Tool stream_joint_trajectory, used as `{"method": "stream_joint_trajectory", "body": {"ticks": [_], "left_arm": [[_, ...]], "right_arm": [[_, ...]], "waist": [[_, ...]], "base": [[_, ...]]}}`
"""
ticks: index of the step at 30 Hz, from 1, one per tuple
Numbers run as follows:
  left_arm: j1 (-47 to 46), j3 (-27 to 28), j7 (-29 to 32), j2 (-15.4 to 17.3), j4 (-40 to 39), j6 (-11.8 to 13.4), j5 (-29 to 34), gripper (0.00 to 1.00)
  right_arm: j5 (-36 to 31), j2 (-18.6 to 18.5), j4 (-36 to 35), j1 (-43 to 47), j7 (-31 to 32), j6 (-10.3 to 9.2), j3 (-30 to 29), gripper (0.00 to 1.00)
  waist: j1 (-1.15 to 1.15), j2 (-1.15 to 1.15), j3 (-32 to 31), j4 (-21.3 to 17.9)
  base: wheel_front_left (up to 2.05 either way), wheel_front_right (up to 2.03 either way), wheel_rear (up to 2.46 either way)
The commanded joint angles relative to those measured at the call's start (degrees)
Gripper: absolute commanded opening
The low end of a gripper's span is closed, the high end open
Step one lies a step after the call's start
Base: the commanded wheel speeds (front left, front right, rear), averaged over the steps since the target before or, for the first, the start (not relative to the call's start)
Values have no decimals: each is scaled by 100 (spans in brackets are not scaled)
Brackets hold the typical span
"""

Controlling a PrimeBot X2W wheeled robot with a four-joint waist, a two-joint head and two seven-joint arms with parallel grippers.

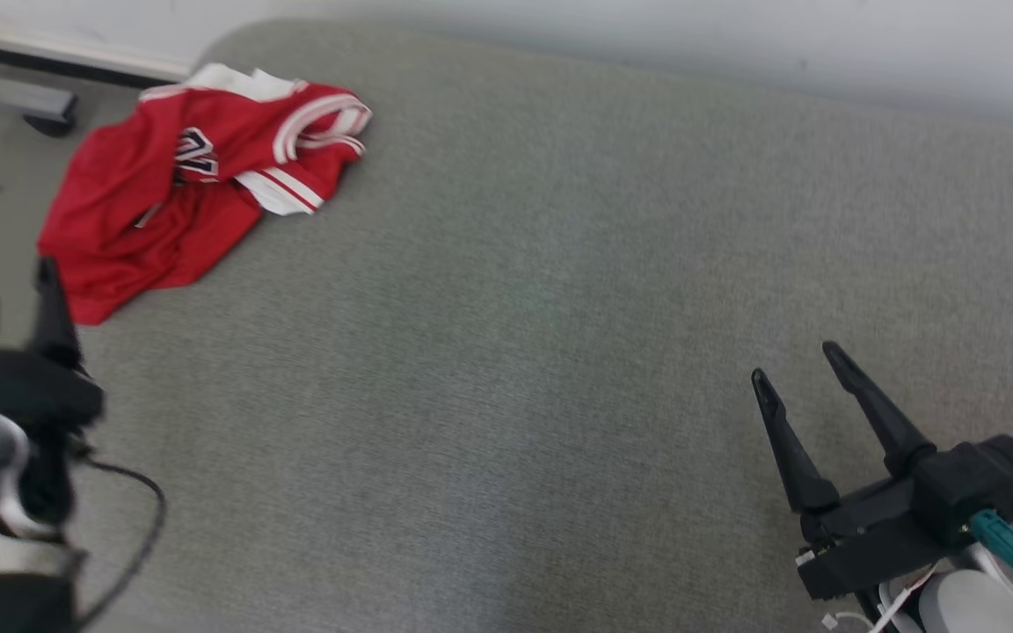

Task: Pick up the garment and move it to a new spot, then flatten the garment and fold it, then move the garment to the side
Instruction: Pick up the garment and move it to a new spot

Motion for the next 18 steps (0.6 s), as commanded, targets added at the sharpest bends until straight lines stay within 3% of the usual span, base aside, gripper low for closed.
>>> {"method": "stream_joint_trajectory", "body": {"ticks": [1,5,7,18], "left_arm": [[-326,86,160,160,33,34,-139,100],[-945,205,849,602,184,316,-189,100],[-1256,246,1111,674,185,408,-317,100],[-2013,528,2366,1378,240,724,-725,100]], "right_arm": [[-38,-61,-100,-129,19,-13,16,100],[-103,-152,-355,-246,96,-13,29,100],[-129,-171,-463,-279,115,-13,37,100],[-242,-244,-950,-237,201,-13,84,100]], "waist": [[-2,-2,886,-582],[-2,-2,1326,-747],[-2,-2,1497,-803],[-2,-2,2116,-1195]], "base": [[0,0,0],[0,0,0],[0,0,0],[0,0,0]]}}
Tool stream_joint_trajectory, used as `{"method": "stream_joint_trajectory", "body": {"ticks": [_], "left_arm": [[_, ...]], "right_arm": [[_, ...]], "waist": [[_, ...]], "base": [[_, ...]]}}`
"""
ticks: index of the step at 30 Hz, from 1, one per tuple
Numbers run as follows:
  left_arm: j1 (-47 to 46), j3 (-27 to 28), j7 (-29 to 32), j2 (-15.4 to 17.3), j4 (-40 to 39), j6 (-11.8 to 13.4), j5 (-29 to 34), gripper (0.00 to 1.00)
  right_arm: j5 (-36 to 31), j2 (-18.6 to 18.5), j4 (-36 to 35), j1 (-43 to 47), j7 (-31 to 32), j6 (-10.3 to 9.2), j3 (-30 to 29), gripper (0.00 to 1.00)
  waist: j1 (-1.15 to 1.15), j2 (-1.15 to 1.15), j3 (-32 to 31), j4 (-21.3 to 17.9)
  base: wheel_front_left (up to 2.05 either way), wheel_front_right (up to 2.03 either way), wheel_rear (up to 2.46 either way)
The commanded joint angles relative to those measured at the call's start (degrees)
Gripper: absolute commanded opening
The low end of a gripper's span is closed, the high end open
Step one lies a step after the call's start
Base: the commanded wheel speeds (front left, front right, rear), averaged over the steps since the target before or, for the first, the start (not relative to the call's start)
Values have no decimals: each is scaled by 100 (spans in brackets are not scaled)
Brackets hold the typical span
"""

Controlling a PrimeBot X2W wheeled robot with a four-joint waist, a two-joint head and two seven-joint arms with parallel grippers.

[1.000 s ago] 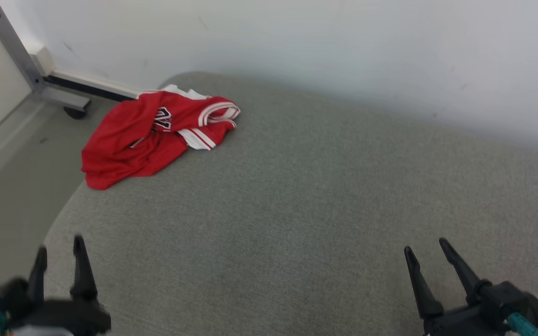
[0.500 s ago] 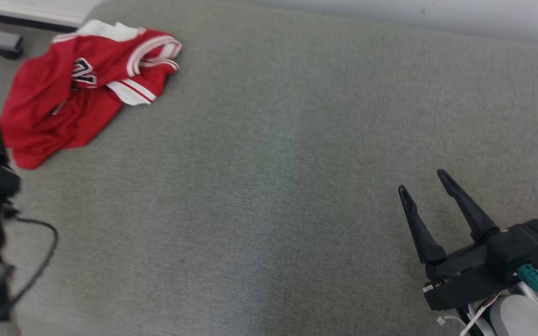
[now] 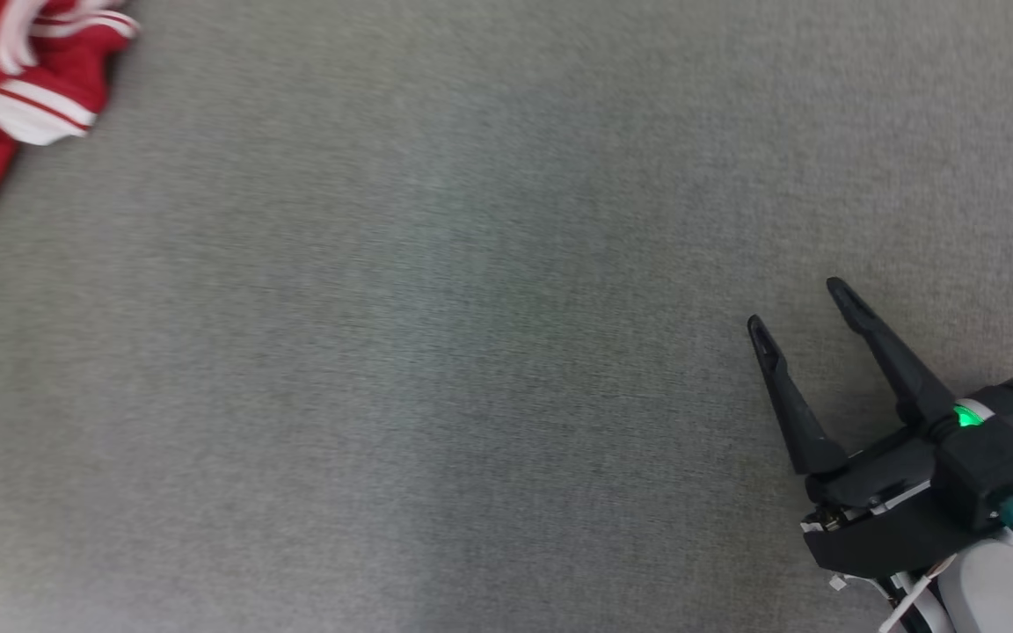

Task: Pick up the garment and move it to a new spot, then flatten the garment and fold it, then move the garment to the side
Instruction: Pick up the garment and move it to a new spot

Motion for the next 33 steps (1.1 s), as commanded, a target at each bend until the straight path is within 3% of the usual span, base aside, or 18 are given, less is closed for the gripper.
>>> {"method": "stream_joint_trajectory", "body": {"ticks": [1,8,14,15,16,17,24,33], "left_arm": [[-134,57,134,94,-54,63,-80,100],[-10,-41,835,200,-391,498,9,100],[243,-87,1013,272,-667,822,220,100],[267,-116,1058,293,-669,844,255,95],[290,-158,1093,329,-665,827,292,40],[304,-178,1123,334,-641,804,274,0],[283,-174,1097,509,-385,459,108,0],[169,-260,494,862,-23,-167,212,0]], "right_arm": [[-62,-24,-75,49,15,-13,-41,100],[-128,13,-232,226,22,-13,-144,100],[-135,55,-275,205,24,-14,-167,100],[-134,59,-278,192,33,-14,-164,100],[-131,60,-266,179,33,-14,-162,100],[-128,66,-245,173,19,-14,-173,100],[-84,170,-157,42,-131,-14,-84,100],[31,416,293,110,-378,-13,12,100]], "waist": [[-1,-1,482,-419],[-1,-1,758,-538],[-1,-1,817,-630],[-1,-1,818,-637],[-1,-1,805,-644],[-1,-1,780,-647],[-1,-1,345,-652],[-1,-1,-717,-767]], "base": [[0,0,0],[0,0,0],[0,0,0],[0,0,0],[0,0,0],[0,0,0],[0,0,0],[0,0,0]]}}
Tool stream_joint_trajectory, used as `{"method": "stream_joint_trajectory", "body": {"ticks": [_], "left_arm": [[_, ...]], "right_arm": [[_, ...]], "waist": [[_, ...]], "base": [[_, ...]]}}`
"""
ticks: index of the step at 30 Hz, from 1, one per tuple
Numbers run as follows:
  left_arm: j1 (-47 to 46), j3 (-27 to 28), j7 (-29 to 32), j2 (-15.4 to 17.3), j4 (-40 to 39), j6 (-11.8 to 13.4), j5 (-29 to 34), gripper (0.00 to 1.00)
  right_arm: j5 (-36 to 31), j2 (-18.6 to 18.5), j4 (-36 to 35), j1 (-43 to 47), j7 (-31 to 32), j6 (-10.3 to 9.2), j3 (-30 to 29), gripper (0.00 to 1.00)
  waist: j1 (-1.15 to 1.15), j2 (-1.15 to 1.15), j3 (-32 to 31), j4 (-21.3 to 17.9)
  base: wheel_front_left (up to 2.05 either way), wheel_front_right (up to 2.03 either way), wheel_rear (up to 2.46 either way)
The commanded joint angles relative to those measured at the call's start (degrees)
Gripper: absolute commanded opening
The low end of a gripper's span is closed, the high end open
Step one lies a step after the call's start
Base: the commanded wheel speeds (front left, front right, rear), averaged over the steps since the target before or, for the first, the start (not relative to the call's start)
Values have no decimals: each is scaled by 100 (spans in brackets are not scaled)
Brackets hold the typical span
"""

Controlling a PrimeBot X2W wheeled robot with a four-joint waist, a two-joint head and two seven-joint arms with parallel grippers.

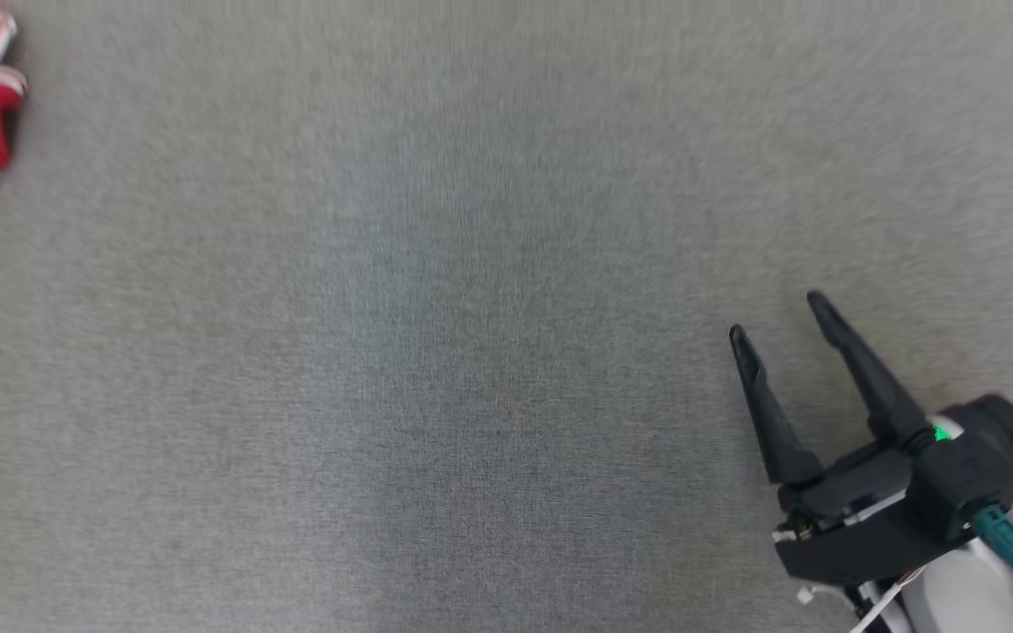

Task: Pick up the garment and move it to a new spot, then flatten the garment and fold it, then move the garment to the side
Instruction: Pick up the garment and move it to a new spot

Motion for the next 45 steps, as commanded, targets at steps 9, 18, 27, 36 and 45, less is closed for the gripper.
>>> {"method": "stream_joint_trajectory", "body": {"ticks": [9,18,27,36,45], "left_arm": [[-194,-585,-174,124,56,-442,359,0],[-268,-1545,255,-665,-1235,-593,371,0],[9,-2194,714,-1355,-2567,-616,64,0],[678,-2888,472,-2036,-3125,-638,47,0],[1824,-3117,-210,-2310,-2714,-604,95,0]], "right_arm": [[190,282,403,397,-169,-13,82,100],[175,386,600,877,-221,-13,-18,100],[223,389,577,1076,-212,-13,-86,100],[255,530,500,1080,-202,-13,-103,100],[252,561,502,990,-217,-13,-139,100]], "waist": [[0,0,-1679,-408],[0,0,-2611,-994],[0,0,-2991,-1704],[0,0,-2841,-2382],[0,0,-2664,-2705]], "base": [[0,0,0],[0,0,0],[0,0,0],[0,0,0],[0,0,0]]}}
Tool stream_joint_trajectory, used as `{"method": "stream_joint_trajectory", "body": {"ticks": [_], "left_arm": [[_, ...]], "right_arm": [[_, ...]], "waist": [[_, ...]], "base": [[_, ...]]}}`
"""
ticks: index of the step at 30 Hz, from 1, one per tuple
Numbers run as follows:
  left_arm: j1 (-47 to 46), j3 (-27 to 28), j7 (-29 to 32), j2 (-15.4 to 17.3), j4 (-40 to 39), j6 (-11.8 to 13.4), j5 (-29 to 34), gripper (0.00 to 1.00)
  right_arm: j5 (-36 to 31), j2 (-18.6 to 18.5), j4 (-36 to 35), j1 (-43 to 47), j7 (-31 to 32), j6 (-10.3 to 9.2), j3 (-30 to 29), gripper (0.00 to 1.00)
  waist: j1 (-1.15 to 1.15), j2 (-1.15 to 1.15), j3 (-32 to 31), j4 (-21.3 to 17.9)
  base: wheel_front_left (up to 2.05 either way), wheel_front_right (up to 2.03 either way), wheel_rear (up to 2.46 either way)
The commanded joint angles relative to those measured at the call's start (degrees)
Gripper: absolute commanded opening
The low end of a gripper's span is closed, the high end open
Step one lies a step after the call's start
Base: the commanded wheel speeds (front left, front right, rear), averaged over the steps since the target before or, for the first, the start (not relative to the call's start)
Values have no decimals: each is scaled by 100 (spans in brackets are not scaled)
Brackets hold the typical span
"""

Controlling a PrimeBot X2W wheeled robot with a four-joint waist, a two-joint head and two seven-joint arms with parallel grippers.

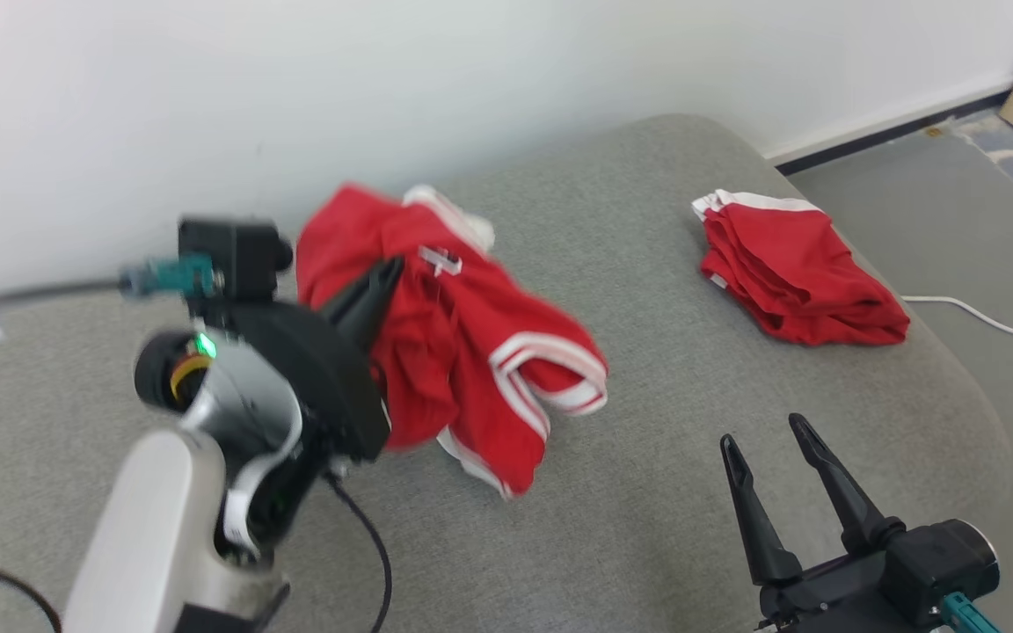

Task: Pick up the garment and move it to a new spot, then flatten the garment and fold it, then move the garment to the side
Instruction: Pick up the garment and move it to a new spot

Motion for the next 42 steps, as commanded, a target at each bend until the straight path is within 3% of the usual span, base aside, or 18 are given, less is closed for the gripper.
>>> {"method": "stream_joint_trajectory", "body": {"ticks": [1,11,12,13,14,15,21,30,36,42], "left_arm": [[88,15,-74,-2,19,-18,-1,0],[1007,-249,-1673,-64,1683,32,702,0],[1045,-290,-1871,-73,1841,44,802,6],[1053,-354,-2123,-54,1968,45,958,18],[1054,-374,-2348,-64,2095,68,1013,80],[1090,-382,-2518,-109,2249,93,1030,100],[1051,-394,-3283,-240,2697,140,1103,100],[1480,-325,-4576,-95,2239,165,1309,100],[2217,91,-4728,-93,1548,270,1383,100],[3069,722,-4723,-277,813,211,1521,100]], "right_arm": [[29,29,6,-33,-14,-13,13,100],[50,106,256,76,-28,-13,173,100],[50,109,278,77,-30,-13,189,100],[56,110,296,83,-32,-13,190,100],[56,108,306,79,-33,-13,207,100],[60,90,316,74,-34,-13,200,100],[61,-33,319,121,-18,-13,151,100],[63,-143,256,290,56,-13,-9,100],[69,-134,303,405,48,-13,-257,100],[20,-90,410,556,1,-13,-555,100]], "waist": [[0,0,87,-118],[0,0,94,-35],[0,0,86,0],[0,0,77,38],[0,0,72,71],[0,0,60,111],[0,0,-69,359],[0,0,-223,998],[0,0,-314,1454],[0,0,-429,1858]], "base": [[0,0,0],[0,0,0],[0,0,0],[0,0,0],[0,0,0],[0,0,0],[0,0,0],[0,0,0],[0,0,0],[0,0,0]]}}
